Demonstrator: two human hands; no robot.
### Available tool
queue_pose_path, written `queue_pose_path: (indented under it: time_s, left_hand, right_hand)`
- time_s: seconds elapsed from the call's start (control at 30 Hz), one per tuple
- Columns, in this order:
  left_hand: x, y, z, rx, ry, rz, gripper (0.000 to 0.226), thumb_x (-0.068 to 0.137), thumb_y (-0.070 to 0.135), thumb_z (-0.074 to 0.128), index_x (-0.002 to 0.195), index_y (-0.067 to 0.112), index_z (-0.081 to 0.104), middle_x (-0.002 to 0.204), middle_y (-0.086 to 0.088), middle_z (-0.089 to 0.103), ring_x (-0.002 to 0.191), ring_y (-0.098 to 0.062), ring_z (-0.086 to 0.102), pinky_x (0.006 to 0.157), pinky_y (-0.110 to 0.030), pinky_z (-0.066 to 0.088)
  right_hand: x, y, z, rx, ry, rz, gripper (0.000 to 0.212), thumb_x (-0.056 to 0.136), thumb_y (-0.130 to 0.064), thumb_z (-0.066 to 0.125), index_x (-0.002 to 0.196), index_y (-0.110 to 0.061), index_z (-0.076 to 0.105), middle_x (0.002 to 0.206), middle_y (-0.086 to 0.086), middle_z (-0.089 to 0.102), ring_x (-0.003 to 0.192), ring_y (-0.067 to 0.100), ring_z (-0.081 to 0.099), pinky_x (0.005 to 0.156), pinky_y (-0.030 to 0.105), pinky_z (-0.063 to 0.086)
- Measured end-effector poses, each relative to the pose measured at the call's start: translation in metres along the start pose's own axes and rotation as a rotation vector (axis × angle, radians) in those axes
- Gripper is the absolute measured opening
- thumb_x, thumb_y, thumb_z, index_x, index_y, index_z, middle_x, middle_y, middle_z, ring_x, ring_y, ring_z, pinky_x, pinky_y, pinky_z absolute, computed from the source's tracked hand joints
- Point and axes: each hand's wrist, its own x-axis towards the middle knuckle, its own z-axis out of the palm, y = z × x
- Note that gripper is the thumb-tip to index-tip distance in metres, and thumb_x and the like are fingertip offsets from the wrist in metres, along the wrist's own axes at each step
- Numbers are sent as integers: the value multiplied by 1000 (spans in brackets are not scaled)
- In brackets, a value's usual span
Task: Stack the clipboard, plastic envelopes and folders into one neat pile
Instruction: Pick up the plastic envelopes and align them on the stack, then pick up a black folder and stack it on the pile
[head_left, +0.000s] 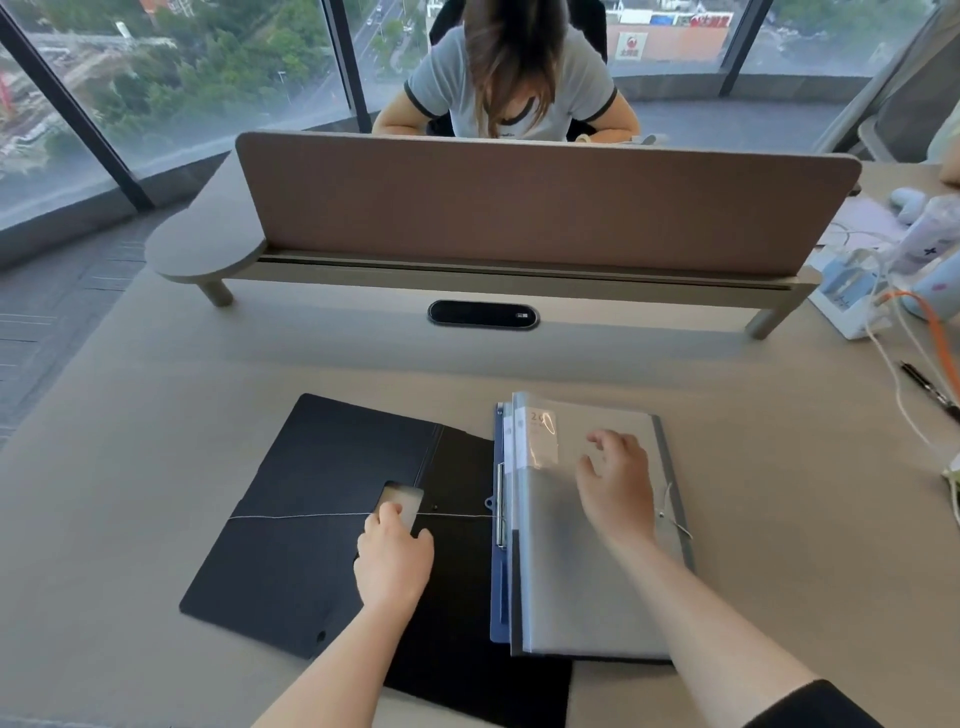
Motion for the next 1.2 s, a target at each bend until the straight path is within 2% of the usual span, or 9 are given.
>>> queue_pose_path:
  time_s: [0.1, 0.27, 0.37, 0.47, 0.6, 0.7, 0.87, 0.97, 1.2]
  left_hand:
    - [0, -4, -3, -49, -34, -4, 49, 91, 27, 58, 137, 15, 44, 138, -8, 52, 116, -27, 57, 95, -45, 51]
    - [4, -9, -7, -97, -86, -12, 48, 90, 30, 60, 134, 17, 48, 120, -3, 62, 104, -23, 61, 91, -39, 52]
    - [9, -9, -6, -114, -117, -11, 47, 91, 30, 61, 134, 18, 48, 120, -2, 63, 93, -16, 59, 78, -31, 49]
    - [15, -10, -5, -129, -132, -12, 47, 91, 30, 62, 134, 18, 49, 121, -2, 63, 89, -14, 57, 74, -28, 48]
    - [26, -12, -4, -128, -169, -31, 46, 90, 30, 62, 133, 19, 51, 123, -2, 64, 92, -15, 58, 75, -28, 47]
    - [33, -13, -3, -135, -184, -36, 45, 89, 31, 63, 131, 19, 52, 120, -2, 64, 98, -18, 62, 78, -29, 50]
    - [39, -15, -3, -173, -211, -23, 46, 88, 29, 66, 131, 23, 50, 112, -3, 65, 90, -17, 65, 75, -31, 56]
    - [40, -16, -5, -209, -220, -21, 50, 87, 28, 64, 133, 30, 45, 103, -2, 65, 83, -16, 65, 69, -30, 55]
    - [39, -18, -16, -252, -145, 15, 50, 90, 19, 57, 137, 29, 41, 88, 7, 63, 79, -11, 62, 71, -31, 55]
  right_hand:
    - [-3, -33, 21, 17, -126, -158, 31, 91, -14, 55, 121, -15, 61, 122, 0, 57, 114, 19, 53, 87, 32, 49]
    - [-9, -72, 59, 6, -336, -261, 33, 94, -18, 51, 125, -20, 58, 122, -6, 57, 104, 10, 56, 88, 29, 47]
    - [-6, -85, 80, -105, -476, -258, 43, 95, -21, 47, 138, -21, 49, 138, -3, 52, 121, 16, 53, 100, 35, 45]
    - [2, -92, 97, -229, -609, -218, 55, 96, -23, 46, 149, -18, 34, 153, 1, 36, 140, 20, 36, 110, 40, 37]
    - [16, -97, 115, -339, -696, -172, 64, 96, -22, 46, 155, -14, 21, 161, 4, 21, 147, 25, 21, 114, 43, 29]
    - [29, -100, 126, -369, -716, -147, 67, 95, -20, 45, 155, -13, 17, 162, 6, 18, 148, 26, 19, 116, 45, 26]
    - [40, -105, 140, -381, -641, -162, 53, 94, -14, 44, 145, -10, 35, 147, 14, 42, 135, 35, 37, 110, 45, 36]
    - [43, -108, 147, -396, -609, -154, 46, 92, -12, 45, 138, -9, 44, 139, 15, 48, 129, 35, 41, 108, 43, 37]
    - [48, -111, 157, -272, -540, -9, 32, 90, -31, 59, 115, -14, 67, 123, 12, 55, 122, 31, 45, 102, 39, 41]
